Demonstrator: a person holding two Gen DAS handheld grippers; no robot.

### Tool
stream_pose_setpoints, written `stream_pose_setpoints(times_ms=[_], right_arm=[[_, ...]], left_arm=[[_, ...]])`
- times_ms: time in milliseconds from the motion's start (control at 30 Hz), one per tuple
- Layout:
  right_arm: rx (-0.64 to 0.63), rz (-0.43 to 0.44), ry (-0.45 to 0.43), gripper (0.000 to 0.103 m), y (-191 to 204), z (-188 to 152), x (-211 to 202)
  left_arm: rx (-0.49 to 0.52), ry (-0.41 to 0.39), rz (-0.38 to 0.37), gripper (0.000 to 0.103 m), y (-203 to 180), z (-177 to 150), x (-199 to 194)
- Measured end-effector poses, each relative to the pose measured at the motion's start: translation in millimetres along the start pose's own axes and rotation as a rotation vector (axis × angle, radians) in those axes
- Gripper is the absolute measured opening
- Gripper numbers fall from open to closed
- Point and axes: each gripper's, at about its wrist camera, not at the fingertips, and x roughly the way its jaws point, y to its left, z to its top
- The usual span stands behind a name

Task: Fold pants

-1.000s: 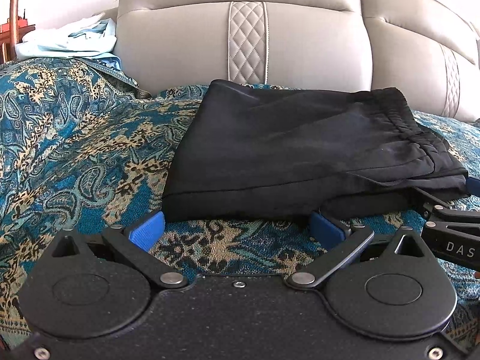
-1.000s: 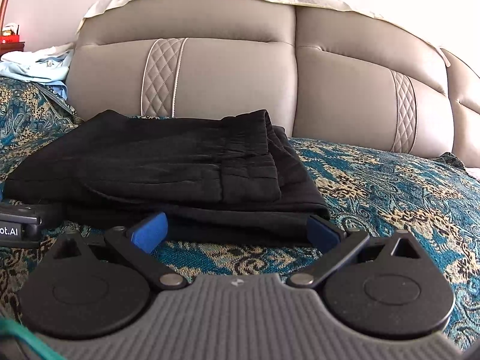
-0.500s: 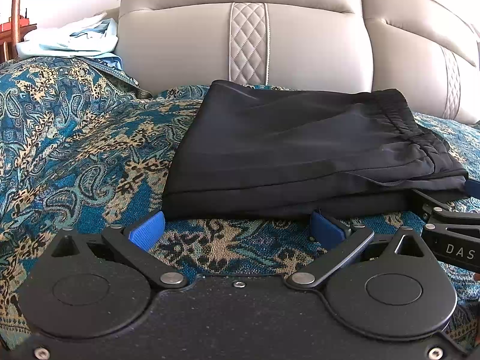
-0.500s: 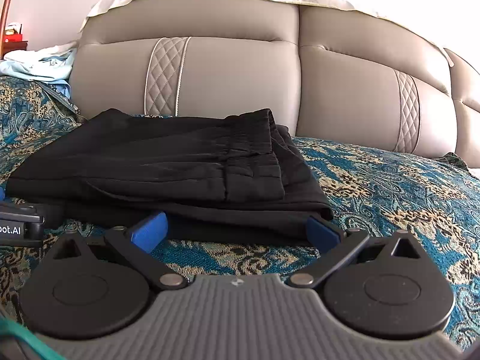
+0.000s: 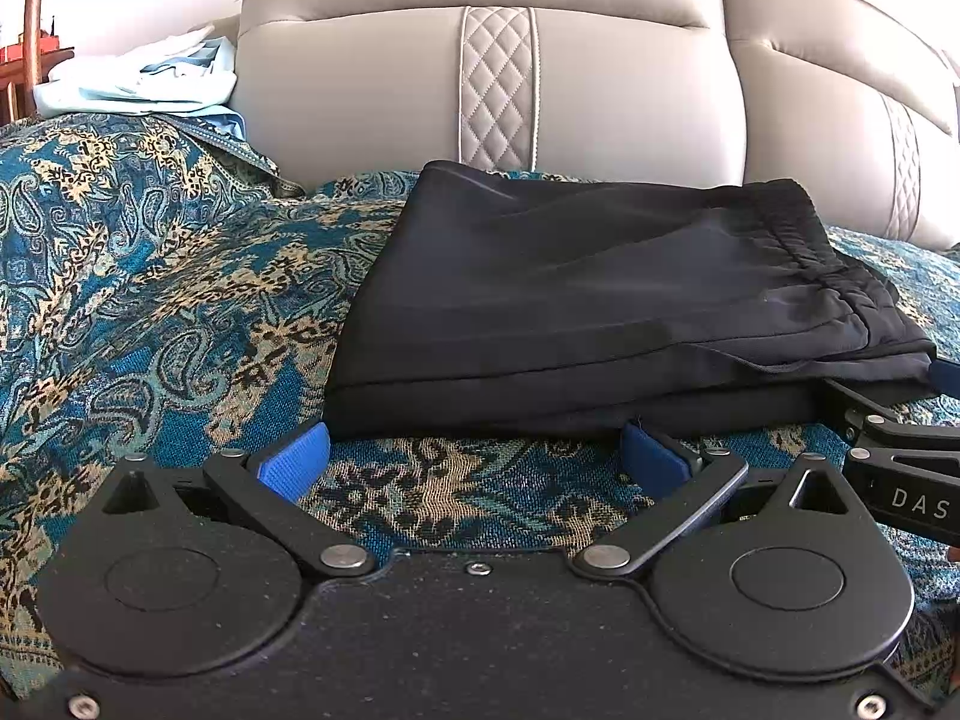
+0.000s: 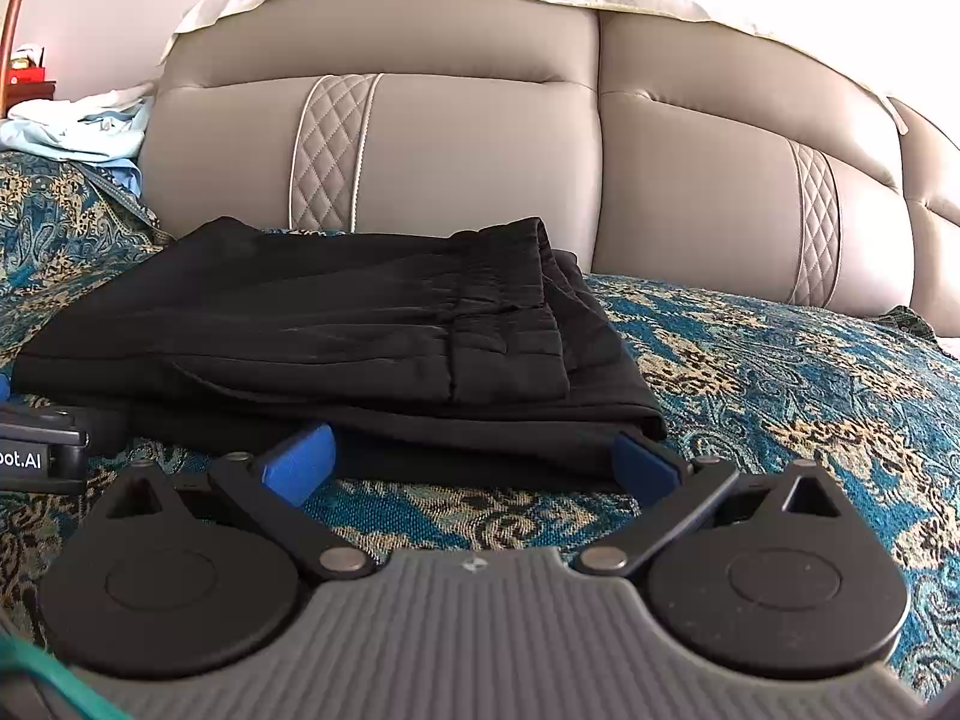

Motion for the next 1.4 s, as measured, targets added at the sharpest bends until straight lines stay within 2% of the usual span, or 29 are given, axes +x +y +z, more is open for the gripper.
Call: stream_pose_setpoints(times_ms=[1400], right_arm=[[-0.002,0.001,0.000,0.103,0.7,0.5,-0.9]], left_arm=[[-0.009,-0.011,0.007,0.103,-2.0,-0.8,-2.0]])
